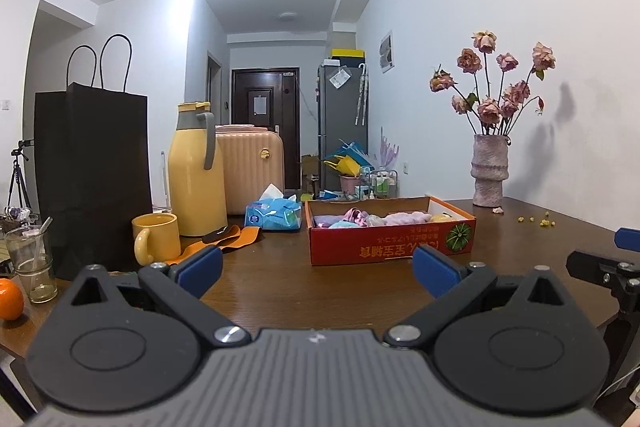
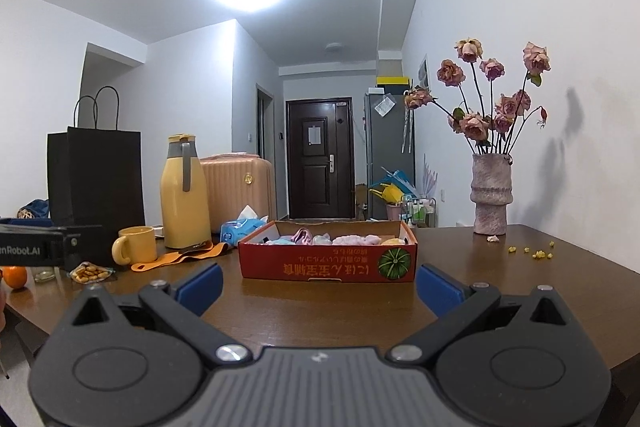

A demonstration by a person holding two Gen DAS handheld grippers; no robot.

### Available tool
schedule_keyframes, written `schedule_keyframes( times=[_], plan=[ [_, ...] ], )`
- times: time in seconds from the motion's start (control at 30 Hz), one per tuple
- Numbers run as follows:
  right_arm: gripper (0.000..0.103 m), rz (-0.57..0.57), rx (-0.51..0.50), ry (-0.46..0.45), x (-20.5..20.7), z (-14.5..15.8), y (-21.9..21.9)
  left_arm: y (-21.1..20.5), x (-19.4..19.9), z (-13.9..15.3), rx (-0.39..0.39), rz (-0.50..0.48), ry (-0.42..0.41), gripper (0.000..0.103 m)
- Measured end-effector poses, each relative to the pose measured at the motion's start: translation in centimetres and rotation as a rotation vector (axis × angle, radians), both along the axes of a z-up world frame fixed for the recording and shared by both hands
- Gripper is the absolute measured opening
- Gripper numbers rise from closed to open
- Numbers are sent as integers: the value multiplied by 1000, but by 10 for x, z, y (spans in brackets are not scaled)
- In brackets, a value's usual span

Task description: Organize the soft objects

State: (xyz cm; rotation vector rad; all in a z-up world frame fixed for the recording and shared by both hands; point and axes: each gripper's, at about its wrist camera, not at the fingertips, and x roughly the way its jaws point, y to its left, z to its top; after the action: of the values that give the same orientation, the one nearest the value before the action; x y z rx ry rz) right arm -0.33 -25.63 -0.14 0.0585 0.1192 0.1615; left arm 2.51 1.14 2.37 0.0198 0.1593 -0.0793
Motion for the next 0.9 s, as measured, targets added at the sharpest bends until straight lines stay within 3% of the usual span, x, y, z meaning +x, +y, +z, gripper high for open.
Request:
schedule_keyframes(
  times=[0.9],
  plan=[
    [103,-3,-4,-8,-3,-3,1,2,-1,2,1,3,1,103]
  ],
)
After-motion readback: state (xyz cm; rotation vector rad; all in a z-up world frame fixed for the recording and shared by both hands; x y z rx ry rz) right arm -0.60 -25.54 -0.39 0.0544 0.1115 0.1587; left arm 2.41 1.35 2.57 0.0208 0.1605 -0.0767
